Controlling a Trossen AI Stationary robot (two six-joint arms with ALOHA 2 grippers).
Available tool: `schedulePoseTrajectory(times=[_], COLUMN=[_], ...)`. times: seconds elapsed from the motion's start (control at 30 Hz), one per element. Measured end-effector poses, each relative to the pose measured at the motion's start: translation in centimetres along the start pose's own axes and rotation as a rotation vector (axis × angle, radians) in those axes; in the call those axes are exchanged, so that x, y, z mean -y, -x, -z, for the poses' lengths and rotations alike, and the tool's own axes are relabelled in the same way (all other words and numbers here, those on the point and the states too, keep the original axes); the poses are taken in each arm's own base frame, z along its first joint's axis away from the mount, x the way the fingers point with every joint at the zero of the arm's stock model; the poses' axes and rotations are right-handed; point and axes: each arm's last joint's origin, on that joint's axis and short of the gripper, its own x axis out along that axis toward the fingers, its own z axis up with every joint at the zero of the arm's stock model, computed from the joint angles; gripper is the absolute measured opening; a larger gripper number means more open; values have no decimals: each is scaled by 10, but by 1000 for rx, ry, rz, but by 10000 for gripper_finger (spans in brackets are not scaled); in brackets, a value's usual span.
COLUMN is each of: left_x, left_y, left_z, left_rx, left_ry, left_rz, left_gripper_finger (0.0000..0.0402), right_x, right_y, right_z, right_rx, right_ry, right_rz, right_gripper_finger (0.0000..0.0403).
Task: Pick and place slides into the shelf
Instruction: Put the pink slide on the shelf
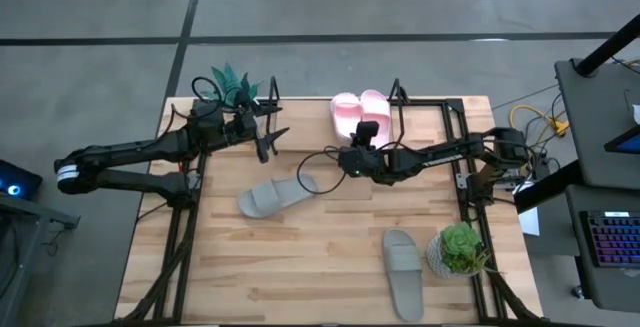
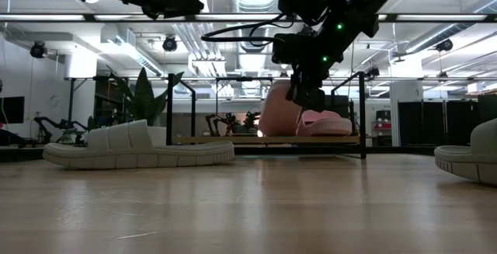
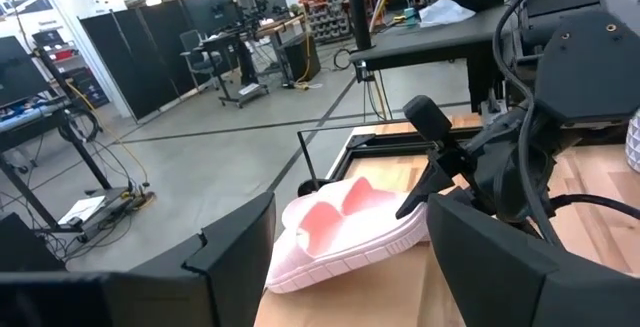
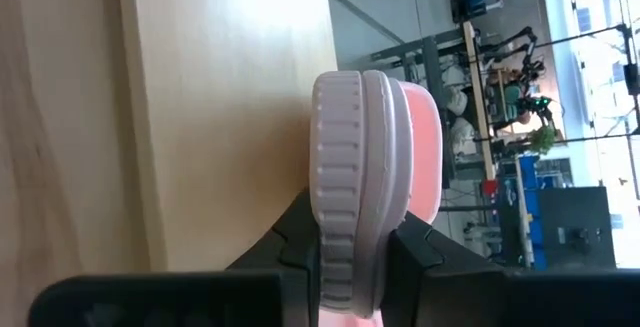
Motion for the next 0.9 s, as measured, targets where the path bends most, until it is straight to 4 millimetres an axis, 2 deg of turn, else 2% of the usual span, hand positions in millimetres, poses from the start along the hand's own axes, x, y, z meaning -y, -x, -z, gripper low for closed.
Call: schedulePoseTrajectory(times=[0.4,0.67,0.9], left_x=[1,3,3], left_y=[0,1,1], left_z=[5,13,14], left_rx=[-13,-33,-37], left_ry=[-1,-23,-24], left_rz=[4,-11,-13], left_gripper_finger=[245,244,244], right_x=[4,3,1], right_y=[-9,-9,-8], right_z=[5,7,11], right_rx=[-16,-27,-56], right_ry=[16,7,-65], right_rz=[-43,-60,-226], right_gripper_finger=[50,122,148])
